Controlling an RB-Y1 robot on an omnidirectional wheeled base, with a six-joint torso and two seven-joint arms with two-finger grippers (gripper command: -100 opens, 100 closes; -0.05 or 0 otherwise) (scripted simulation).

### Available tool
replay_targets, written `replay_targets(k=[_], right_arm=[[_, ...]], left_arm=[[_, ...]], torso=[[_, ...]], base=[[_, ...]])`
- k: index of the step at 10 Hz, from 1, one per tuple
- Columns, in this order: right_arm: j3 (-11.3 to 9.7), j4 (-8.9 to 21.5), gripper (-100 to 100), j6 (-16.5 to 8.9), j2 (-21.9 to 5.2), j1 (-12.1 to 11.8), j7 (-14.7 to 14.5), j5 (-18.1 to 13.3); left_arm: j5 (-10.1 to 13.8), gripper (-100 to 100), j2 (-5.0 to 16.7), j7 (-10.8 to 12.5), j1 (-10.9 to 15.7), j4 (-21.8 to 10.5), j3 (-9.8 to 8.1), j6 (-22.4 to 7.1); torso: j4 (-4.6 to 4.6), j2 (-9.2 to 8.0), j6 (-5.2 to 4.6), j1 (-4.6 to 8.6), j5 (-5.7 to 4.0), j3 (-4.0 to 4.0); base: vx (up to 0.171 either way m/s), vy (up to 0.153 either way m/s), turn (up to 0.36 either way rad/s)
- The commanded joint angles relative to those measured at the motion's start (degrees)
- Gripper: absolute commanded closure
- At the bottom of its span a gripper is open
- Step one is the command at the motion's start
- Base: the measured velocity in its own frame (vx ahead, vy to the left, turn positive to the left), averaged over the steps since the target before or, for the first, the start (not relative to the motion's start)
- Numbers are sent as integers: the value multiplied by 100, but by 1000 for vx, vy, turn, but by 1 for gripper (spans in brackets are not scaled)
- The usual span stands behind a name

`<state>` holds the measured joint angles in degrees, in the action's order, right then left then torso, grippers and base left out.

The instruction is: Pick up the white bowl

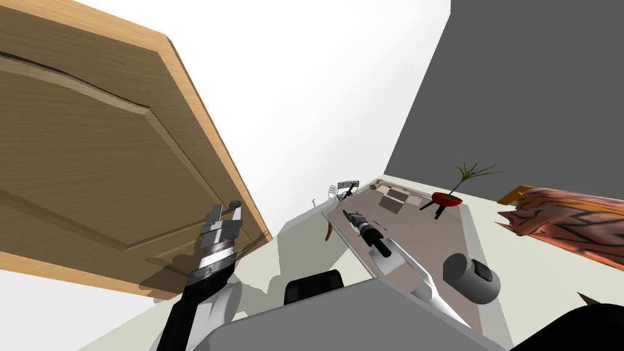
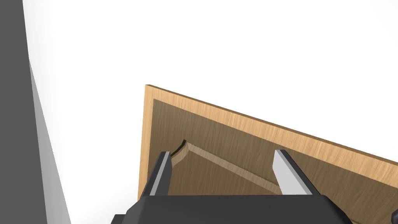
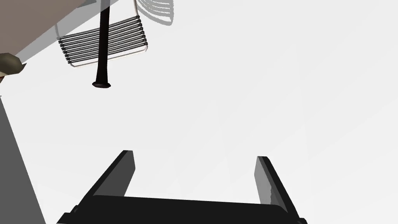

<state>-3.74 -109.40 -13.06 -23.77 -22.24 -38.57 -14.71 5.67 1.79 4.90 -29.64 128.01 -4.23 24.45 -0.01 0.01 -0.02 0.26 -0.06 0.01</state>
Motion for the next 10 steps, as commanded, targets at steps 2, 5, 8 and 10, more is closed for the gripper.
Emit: replay_targets(k=[2, 5, 8, 10], right_arm=[[-154, 275, -100, -377, -173, 50, -286, -135], [-390, 637, -100, -877, -384, 94, -626, -326], [-517, 821, -100, -1146, -484, 113, -784, -421], [-786, 1194, -100, -1510, -667, 142, -1073, -607]], left_arm=[[0, 0, 0, 0, -1, 0, -1, 0], [0, 0, 0, 0, -1, 0, -1, 0], [0, 0, 0, 0, -1, 0, 0, 0], [0, 0, 0, 0, -1, 0, -1, 0]], torso=[[0, 3, -4, 0, 0, -1], [1, 5, -5, 3, -1, -3], [2, 11, -2, -3, 1, -6], [3, 15, -2, -2, 0, -8]], base=[[-23, -25, 144], [-22, -30, 216], [-4, -18, 137], [5, -25, 210]])
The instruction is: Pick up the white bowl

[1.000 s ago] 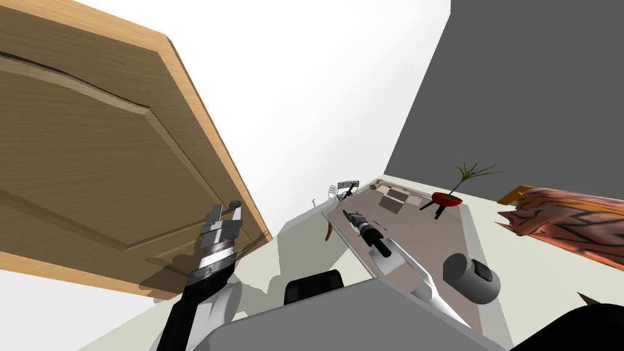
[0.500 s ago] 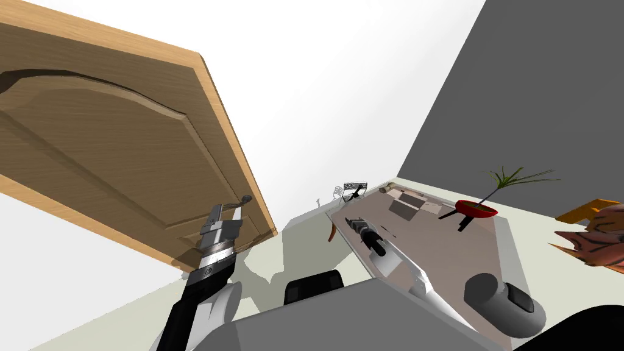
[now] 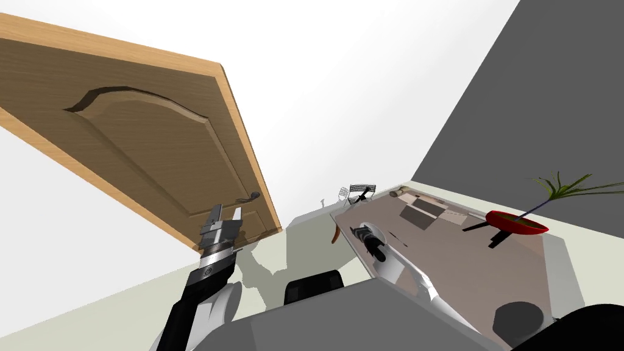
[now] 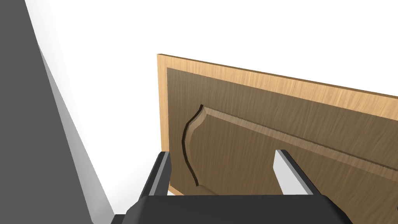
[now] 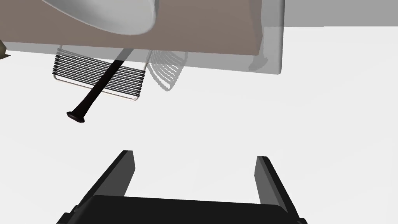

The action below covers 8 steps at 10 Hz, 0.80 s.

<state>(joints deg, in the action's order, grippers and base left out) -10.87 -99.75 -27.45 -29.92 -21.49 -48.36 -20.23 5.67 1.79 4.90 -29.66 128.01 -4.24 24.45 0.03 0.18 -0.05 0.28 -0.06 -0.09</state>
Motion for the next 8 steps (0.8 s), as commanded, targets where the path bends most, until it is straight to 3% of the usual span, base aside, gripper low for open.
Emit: replay_targets(k=[1, 2, 3, 5, 6, 8], right_arm=[[-74, 229, -100, -167, -52, 68, -93, -55], [-214, 358, -100, -384, -134, 78, -223, -144], [-214, 414, -100, -384, -134, 78, -223, -144], [-501, 768, -100, -789, -277, 90, -453, -312], [-501, 780, -100, -789, -277, 90, -453, -312], [-791, 1131, -100, -1134, -388, 87, -643, -461]], left_arm=[[0, 0, 0, 0, 0, 0, 0, 0], [0, 0, 0, 0, -1, 0, 0, 0], [0, 0, 0, 0, 0, 0, 0, 0], [0, 0, 0, 0, 0, 0, 0, 0], [0, 0, 0, 0, 0, 0, 0, 0], [0, 0, 0, 0, -1, 0, -1, 0]], torso=[[0, 0, 0, 0, 0, 0], [0, 1, -3, -1, 0, -1], [1, 4, 0, -2, 0, -2], [1, 6, 0, -4, 1, -4], [2, 12, 0, 1, 0, -7], [2, 9, -3, 2, -1, -5]], base=[[12, -27, 132], [15, -21, 210], [15, -21, 82], [28, -24, 213], [29, -35, 79], [35, -38, 173]])
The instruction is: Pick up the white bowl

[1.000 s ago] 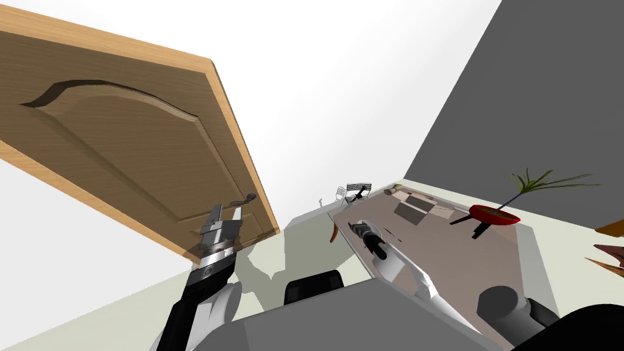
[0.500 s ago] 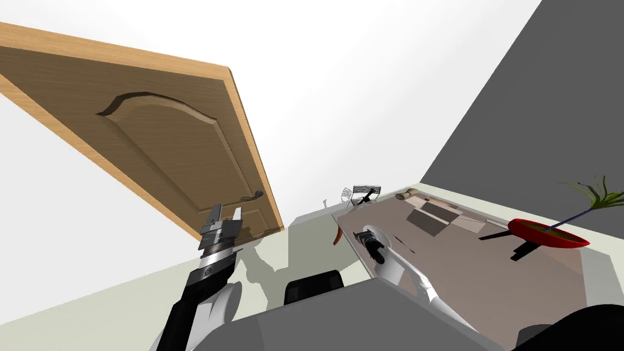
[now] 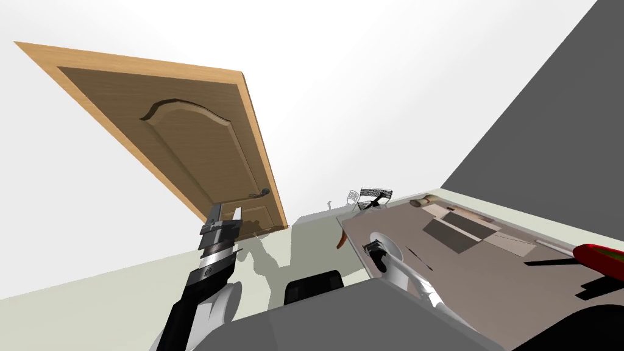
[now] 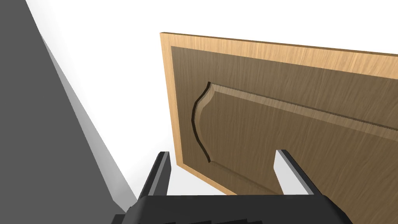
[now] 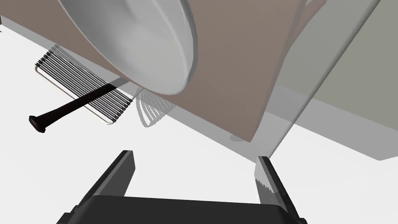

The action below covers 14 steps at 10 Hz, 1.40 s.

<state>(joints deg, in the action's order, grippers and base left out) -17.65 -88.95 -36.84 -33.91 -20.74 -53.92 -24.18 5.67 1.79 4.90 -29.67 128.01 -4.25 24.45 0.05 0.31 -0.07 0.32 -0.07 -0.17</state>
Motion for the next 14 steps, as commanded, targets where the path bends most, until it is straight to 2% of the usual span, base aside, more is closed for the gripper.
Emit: replay_targets(k=[1, 3, 4, 8, 12, 13, 14], right_arm=[[-113, 52, -100, -207, 11, 12, -87, -66], [-399, 381, -100, -511, -66, -6, -240, -190], [-399, 381, -100, -511, -66, -6, -240, -190], [-920, 947, -100, -946, -119, -86, -441, -351], [-1332, 1374, -100, -1124, -14, -242, -533, -358], [-1259, 1289, -100, -1108, -49, -209, -521, -363], [-1272, 1303, 0, -1119, -44, -213, -529, -360]], left_arm=[[0, 0, 0, 0, 0, 0, 0, 0], [0, 0, 0, 0, 0, 0, 0, 0], [0, 0, 0, 0, 0, 0, 0, 0], [0, 0, 0, 0, -1, 0, -1, 0], [0, 0, 0, 0, -1, 0, -1, 0], [0, 0, 0, 0, -1, 0, -1, 0], [0, 0, 0, 0, -1, 0, -1, 0]], torso=[[0, 0, 0, 0, 0, 0], [0, 1, -1, -4, 0, -1], [1, 5, 0, 1, -1, -3], [2, 9, -3, 3, -1, -6], [1, 1, -4, 9, -2, -1], [0, 0, -4, 14, -3, 0], [-1, -4, -4, -1, -1, 2]], base=[[38, -36, 82], [46, -41, 153], [41, -34, 78], [56, -46, 133], [44, -76, 65], [17, -45, 13], [3, -8, 0]])
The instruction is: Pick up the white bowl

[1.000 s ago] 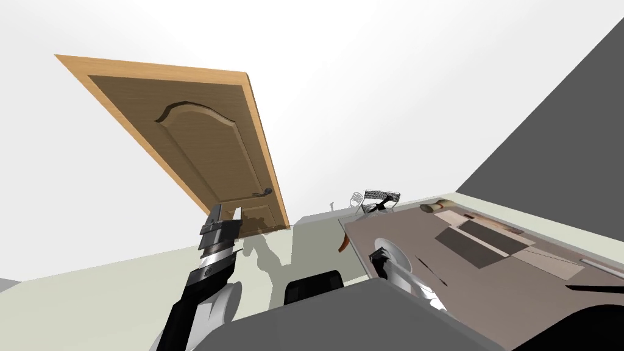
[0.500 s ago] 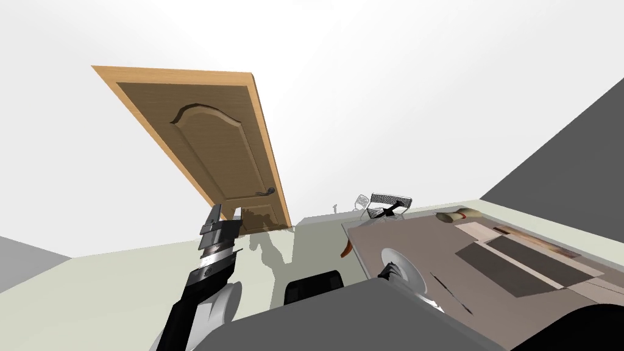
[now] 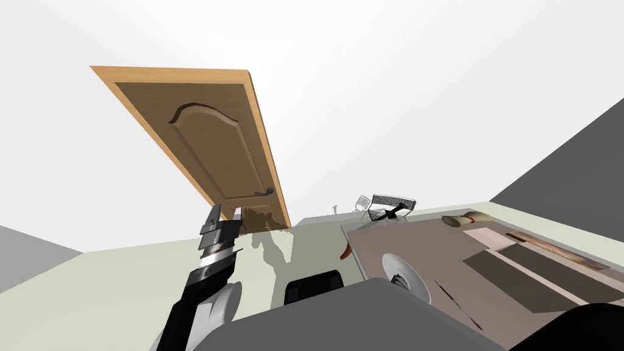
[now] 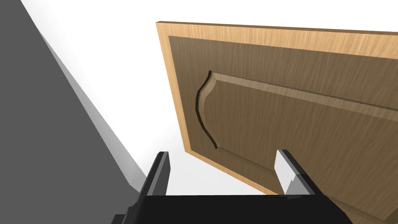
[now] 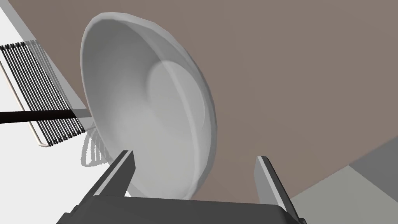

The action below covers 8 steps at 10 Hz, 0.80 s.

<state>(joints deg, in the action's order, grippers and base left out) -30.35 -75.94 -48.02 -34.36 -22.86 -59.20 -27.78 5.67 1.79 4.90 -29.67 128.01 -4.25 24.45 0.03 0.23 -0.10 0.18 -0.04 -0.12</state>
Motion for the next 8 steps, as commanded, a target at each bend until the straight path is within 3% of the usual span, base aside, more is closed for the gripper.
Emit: replay_targets(k=[1, 6, 7, 8], right_arm=[[13, 164, -100, 72, 43, 58, 65, -36], [66, 820, -100, 362, 215, 288, 327, -179], [59, 722, -100, 314, 187, 255, 280, -153], [60, 737, 100, 326, 191, 260, 292, -156]], left_arm=[[0, 0, 0, 0, 0, 0, 0, 0], [0, 0, 0, 0, 0, 0, 0, 0], [0, 0, 0, 0, 0, 0, 0, 0], [0, 0, 0, 0, 0, 0, 0, 0]], torso=[[0, 0, 0, 0, 0, 0], [-2, -8, 0, -2, 1, 5], [-2, -8, 1, -1, 1, 5], [-1, -6, -1, -4, 1, 4]], base=[[-5, -8, 52], [-14, -13, 57], [-7, -8, 13], [0, 0, 0]])
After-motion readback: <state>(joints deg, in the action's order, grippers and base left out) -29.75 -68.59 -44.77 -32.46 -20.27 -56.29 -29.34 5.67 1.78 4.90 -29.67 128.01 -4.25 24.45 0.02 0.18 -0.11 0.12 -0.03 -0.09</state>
